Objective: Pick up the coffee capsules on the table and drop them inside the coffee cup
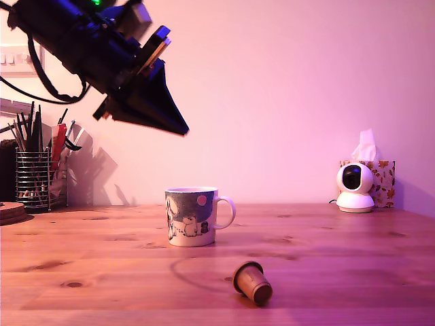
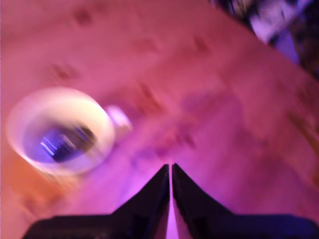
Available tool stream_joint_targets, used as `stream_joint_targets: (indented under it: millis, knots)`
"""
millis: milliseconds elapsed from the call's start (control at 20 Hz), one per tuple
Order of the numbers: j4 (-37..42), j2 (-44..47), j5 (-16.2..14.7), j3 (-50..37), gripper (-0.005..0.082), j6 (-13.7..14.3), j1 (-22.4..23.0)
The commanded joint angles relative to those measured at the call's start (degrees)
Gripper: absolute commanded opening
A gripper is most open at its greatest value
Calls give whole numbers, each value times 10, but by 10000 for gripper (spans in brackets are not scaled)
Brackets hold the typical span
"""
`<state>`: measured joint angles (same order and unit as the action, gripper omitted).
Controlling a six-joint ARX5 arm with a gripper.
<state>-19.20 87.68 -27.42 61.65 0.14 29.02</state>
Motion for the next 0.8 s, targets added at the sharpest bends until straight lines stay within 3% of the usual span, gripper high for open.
stream_joint_targets:
  millis: [0, 250, 400, 550, 600, 700, 750]
  knots:
    - [-22, -15, 5, -4, -20, -2, 8]
    - [-70, -16, 31, -4, -20, 21, 29]
    - [-81, -16, 31, -4, -20, 78, 43]
    - [-83, -16, 31, -4, -20, 188, 50]
    - [-85, -16, 31, -4, -20, 207, 53]
    - [-97, -16, 30, -4, -20, 335, 59]
    - [-106, -16, 30, -4, -20, 349, 61]
